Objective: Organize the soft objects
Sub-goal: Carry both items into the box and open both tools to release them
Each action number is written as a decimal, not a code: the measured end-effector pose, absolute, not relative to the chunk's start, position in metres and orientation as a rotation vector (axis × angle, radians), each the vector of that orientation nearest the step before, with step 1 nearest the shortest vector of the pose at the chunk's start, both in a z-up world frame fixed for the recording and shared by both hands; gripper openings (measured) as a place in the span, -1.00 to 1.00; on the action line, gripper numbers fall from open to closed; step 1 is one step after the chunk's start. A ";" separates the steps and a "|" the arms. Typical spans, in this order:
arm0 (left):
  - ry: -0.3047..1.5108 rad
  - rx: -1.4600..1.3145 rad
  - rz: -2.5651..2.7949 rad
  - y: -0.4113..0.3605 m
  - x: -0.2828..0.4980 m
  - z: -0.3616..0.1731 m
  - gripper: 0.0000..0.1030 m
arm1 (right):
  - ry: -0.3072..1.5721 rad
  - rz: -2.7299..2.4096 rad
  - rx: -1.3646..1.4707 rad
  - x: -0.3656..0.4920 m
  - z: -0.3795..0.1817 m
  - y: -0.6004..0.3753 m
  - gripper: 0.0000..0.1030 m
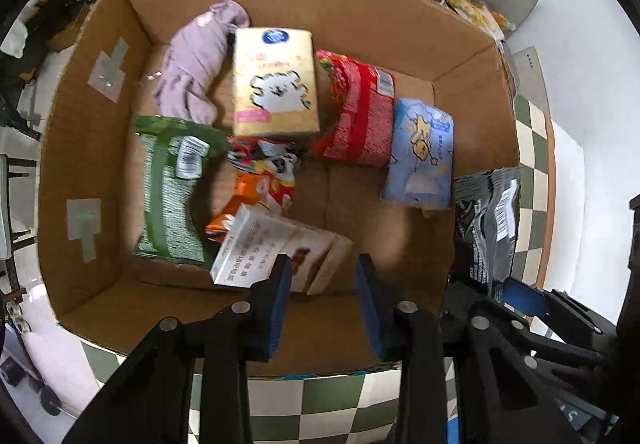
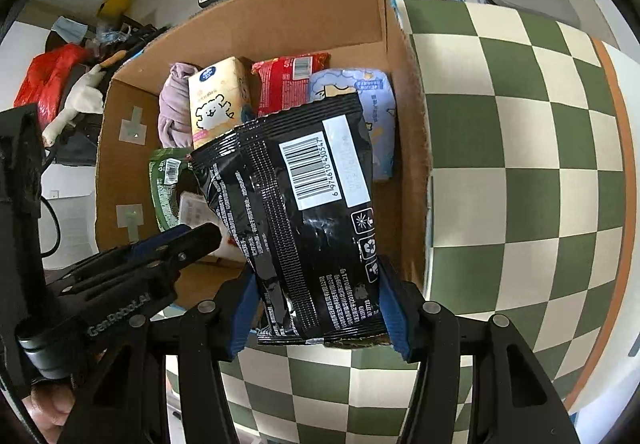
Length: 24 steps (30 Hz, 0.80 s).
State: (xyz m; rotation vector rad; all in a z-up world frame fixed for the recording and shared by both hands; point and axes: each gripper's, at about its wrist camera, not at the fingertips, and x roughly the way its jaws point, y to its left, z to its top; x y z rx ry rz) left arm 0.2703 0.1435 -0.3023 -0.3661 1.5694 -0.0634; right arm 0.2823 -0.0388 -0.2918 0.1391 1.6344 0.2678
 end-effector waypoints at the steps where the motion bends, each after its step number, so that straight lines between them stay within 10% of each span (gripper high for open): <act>1: 1.567 -0.361 -0.054 0.147 0.271 -0.299 -0.40 | 1.639 0.266 0.143 0.283 -0.294 -0.039 0.15; 6: 1.562 -0.306 0.014 0.161 0.271 -0.288 -0.33 | 1.646 0.266 0.144 0.285 -0.295 -0.035 0.52; 24: 1.399 -0.203 0.104 0.166 0.229 -0.246 0.80 | 1.575 0.243 0.029 0.264 -0.272 -0.029 0.68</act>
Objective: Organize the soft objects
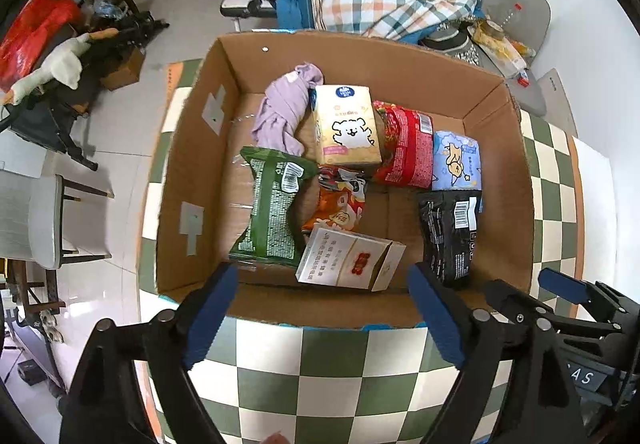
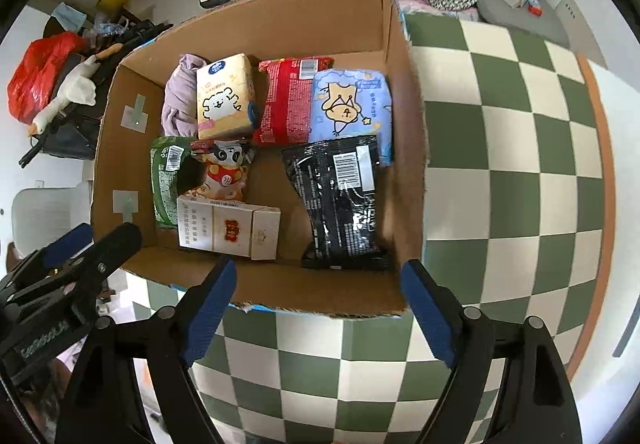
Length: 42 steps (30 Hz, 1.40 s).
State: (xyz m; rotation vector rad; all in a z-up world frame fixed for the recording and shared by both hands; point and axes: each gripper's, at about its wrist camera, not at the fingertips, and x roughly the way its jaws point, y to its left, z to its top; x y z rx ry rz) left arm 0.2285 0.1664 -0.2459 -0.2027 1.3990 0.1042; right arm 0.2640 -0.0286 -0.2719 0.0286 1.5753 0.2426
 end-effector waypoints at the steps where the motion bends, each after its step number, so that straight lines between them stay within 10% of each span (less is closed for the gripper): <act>1: 1.391 -0.201 0.109 0.167 0.227 -0.244 0.93 | 1.571 0.241 0.021 0.262 -0.270 -0.029 0.68; 24: 1.242 -0.127 0.181 0.152 0.195 -0.185 0.99 | 1.422 0.149 -0.042 0.239 -0.216 -0.057 1.00; 42: 1.074 -0.117 0.151 0.116 0.102 -0.053 0.99 | 1.117 0.178 -0.005 0.133 -0.034 -0.101 1.00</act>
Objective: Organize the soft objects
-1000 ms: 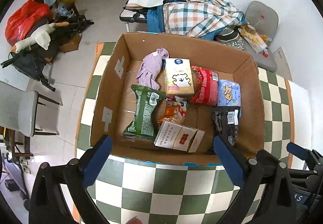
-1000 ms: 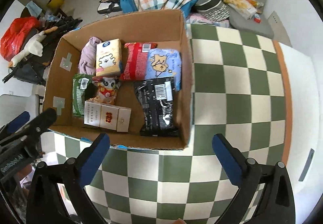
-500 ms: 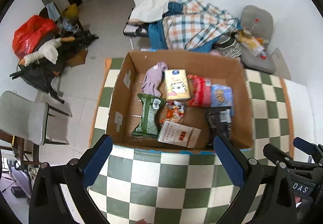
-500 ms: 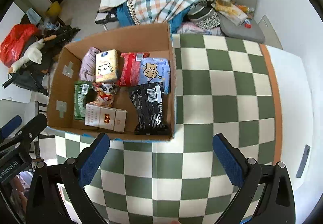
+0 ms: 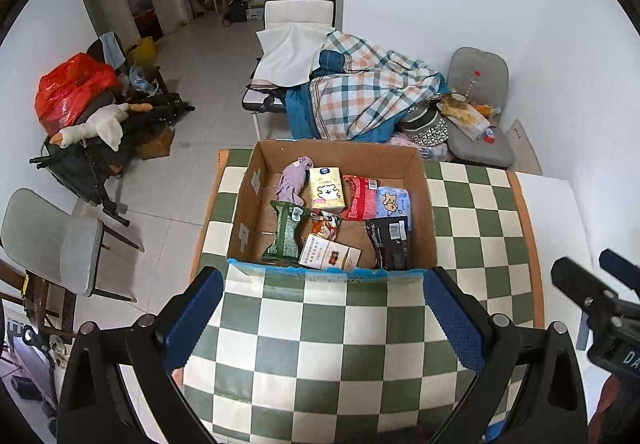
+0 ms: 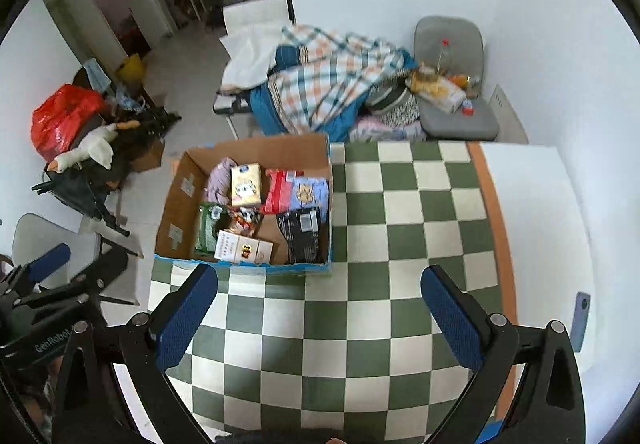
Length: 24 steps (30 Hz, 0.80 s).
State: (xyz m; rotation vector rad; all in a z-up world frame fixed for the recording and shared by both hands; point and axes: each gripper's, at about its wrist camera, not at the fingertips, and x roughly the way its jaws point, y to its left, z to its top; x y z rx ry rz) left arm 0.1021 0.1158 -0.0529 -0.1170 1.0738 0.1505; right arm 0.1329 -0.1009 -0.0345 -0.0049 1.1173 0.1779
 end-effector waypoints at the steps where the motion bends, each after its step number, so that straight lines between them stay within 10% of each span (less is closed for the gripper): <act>1: 1.068 -0.116 0.150 0.115 0.099 -0.048 0.99 | 1.098 0.180 -0.010 0.127 -0.025 -0.102 1.00; 24: 0.992 -0.119 0.158 0.104 0.056 -0.002 0.99 | 1.034 0.212 -0.036 0.077 0.029 -0.105 1.00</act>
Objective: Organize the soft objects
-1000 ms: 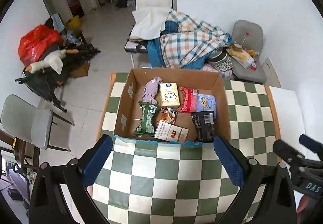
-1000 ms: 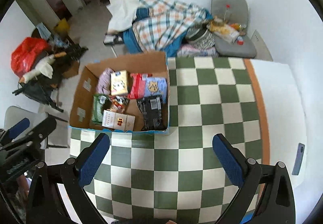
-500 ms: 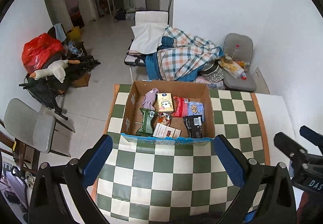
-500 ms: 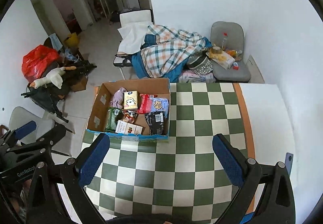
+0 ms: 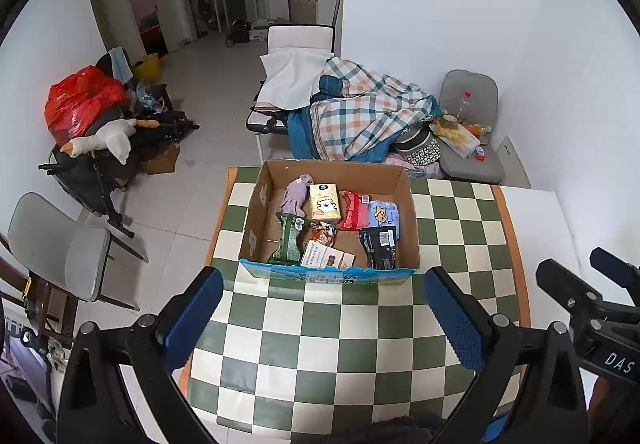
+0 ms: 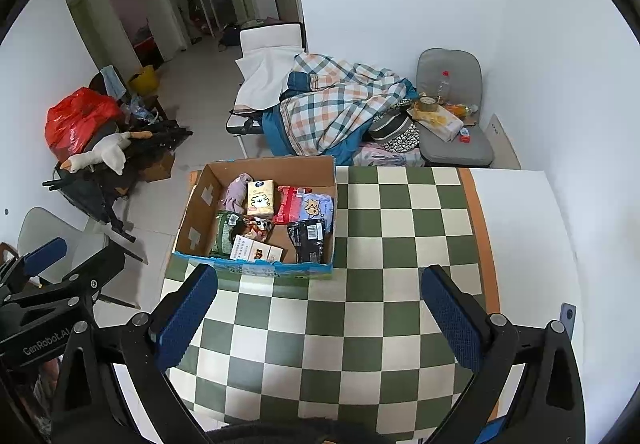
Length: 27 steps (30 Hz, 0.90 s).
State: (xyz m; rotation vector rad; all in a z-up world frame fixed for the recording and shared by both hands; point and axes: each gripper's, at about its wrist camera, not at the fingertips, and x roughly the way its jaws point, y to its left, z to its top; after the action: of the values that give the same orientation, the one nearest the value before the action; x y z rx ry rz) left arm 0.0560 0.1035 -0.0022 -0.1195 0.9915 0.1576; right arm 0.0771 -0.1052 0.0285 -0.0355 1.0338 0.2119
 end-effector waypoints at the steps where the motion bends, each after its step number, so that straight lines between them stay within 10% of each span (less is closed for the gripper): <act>1: 0.992 -0.120 0.156 0.102 0.055 -0.002 0.99 | 1.030 0.208 -0.036 0.077 0.030 -0.107 1.00; 27: 0.990 -0.119 0.162 0.104 0.049 -0.001 0.99 | 1.013 0.182 -0.051 0.082 0.035 -0.111 1.00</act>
State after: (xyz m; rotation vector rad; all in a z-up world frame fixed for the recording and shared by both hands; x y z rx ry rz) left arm 0.0488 0.1037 -0.0014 -0.1192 0.9897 0.1618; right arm 0.0824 -0.1110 0.0350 -0.0507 1.0129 0.1823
